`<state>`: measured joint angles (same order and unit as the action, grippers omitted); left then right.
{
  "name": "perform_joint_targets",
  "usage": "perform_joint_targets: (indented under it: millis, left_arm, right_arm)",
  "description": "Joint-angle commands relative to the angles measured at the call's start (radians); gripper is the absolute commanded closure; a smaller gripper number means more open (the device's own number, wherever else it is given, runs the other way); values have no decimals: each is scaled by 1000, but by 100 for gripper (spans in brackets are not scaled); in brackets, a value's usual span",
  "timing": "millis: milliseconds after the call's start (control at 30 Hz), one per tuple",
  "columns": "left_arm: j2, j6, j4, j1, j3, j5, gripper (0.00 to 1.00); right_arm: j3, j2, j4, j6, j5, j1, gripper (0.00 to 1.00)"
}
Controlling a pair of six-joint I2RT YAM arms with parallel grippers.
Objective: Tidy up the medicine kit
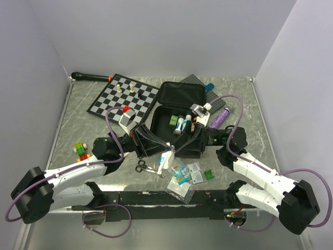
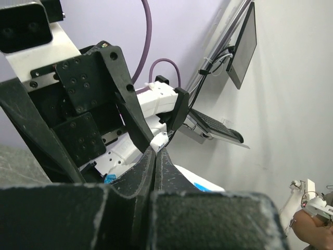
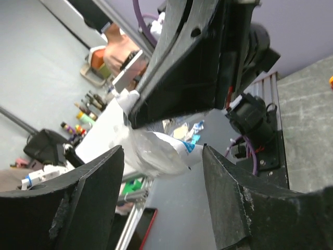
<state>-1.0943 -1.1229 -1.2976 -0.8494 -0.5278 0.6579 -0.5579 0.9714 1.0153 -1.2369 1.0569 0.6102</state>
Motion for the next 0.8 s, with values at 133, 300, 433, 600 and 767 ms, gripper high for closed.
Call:
perform_joint_targets:
  millis: [133,300,433,600,767]
  left_arm:
    - [-18,-15,-219,6,-54,26,99]
    - [-29,-26,-235,6,-51,31,99]
    - [0,0,-183,13,-40,20,91]
    - [140,83,91,105,-31,-24,24]
    - [338,346,629,158,-81,-242,4]
  right_arm:
    - [-100,-51,-283,278,19,83,40]
    - [-114,-60,-326,318,0,94,68]
    - [-115,-83,-374,350,5,92,90]
    - [-161,-157,-677,534,-66,89,100]
    - [-266,-186,-1102,736,-314,82,100]
